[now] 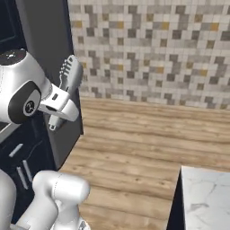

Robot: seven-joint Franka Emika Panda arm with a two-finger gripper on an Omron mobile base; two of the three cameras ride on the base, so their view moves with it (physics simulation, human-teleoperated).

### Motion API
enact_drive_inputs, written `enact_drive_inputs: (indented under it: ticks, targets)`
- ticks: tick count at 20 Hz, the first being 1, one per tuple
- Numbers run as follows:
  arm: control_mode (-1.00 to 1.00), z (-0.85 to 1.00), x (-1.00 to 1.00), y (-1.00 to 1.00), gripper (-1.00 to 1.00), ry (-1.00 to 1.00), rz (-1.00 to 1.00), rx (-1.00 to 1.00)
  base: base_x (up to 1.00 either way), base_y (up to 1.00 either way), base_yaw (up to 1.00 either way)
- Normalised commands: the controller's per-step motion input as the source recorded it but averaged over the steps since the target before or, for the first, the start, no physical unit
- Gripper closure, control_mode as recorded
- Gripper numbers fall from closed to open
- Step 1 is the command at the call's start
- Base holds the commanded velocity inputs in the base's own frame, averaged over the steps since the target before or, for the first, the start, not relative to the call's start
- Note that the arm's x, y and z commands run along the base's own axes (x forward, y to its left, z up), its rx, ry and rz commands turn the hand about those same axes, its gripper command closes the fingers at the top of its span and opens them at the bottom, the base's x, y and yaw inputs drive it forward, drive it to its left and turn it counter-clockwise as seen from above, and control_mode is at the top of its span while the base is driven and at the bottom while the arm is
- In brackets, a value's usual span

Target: Take the tongs from the drawer on the left and place them on the dining counter next to the tray containing the kebab skewer.

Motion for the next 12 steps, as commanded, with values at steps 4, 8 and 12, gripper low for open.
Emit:
enact_drive_inputs:
  ticks: [4, 8, 12]
  targets:
    - [1.0, 0.0, 0.0, 0.0, 1.0, 0.0, 0.0, 0.0, 1.0, 0.18, -0.15]
    - [1.0, 0.0, 0.0, 0.0, 1.0, 0.0, 0.0, 0.0, 1.0, 0.16, -0.17]
    - [1.0, 0.0, 0.0, 0.0, 1.0, 0.0, 0.0, 0.0, 1.0, 0.06, -0.18]
